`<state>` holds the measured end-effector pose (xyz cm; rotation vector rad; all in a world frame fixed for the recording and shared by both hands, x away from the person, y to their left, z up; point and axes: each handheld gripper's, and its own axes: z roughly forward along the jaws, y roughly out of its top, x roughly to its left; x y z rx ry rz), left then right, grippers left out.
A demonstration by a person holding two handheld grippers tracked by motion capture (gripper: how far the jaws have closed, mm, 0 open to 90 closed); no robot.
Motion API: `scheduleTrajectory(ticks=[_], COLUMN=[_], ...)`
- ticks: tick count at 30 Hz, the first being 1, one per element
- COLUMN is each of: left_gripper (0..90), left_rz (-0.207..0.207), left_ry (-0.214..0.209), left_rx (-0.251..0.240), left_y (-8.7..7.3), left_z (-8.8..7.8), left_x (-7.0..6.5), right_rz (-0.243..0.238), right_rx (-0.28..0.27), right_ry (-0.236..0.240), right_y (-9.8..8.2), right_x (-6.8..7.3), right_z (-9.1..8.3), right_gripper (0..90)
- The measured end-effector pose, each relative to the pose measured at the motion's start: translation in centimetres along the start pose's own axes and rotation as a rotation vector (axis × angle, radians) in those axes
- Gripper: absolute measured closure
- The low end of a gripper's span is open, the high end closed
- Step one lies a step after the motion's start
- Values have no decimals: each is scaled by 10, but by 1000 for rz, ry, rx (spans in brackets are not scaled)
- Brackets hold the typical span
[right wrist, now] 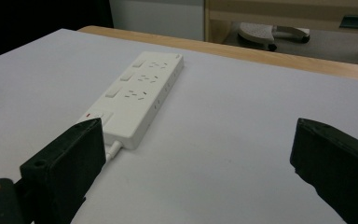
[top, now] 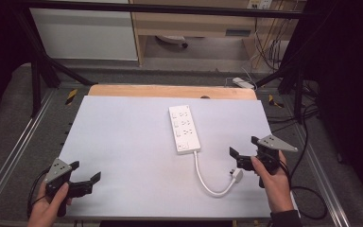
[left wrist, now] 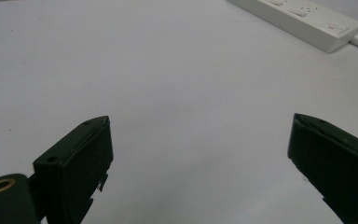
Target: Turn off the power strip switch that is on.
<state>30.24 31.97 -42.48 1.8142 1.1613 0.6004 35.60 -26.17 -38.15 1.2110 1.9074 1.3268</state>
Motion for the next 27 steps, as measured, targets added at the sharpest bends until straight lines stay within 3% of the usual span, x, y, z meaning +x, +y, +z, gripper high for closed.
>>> scheduleTrajectory(ticks=[8, 20, 25, 27], left_gripper=[65, 65, 65, 65], left_rz=[1, 1, 3, 3], left_ry=[-1, -4, -6, -6], left_rx=[0, 0, -1, -1], left_y=[0, 0, 0, 0], left_z=[0, -1, -1, -1], left_x=[0, -1, -1, -1], right_rz=[-26, -43, -3, 59], right_rx=[-47, -38, -17, 62], right_ry=[-28, -31, -39, -127], right_y=[-23, -52, -63, -68], right_x=[-8, -18, -23, -35], right_z=[-11, -17, -20, -21], right_gripper=[40, 45, 46, 56])
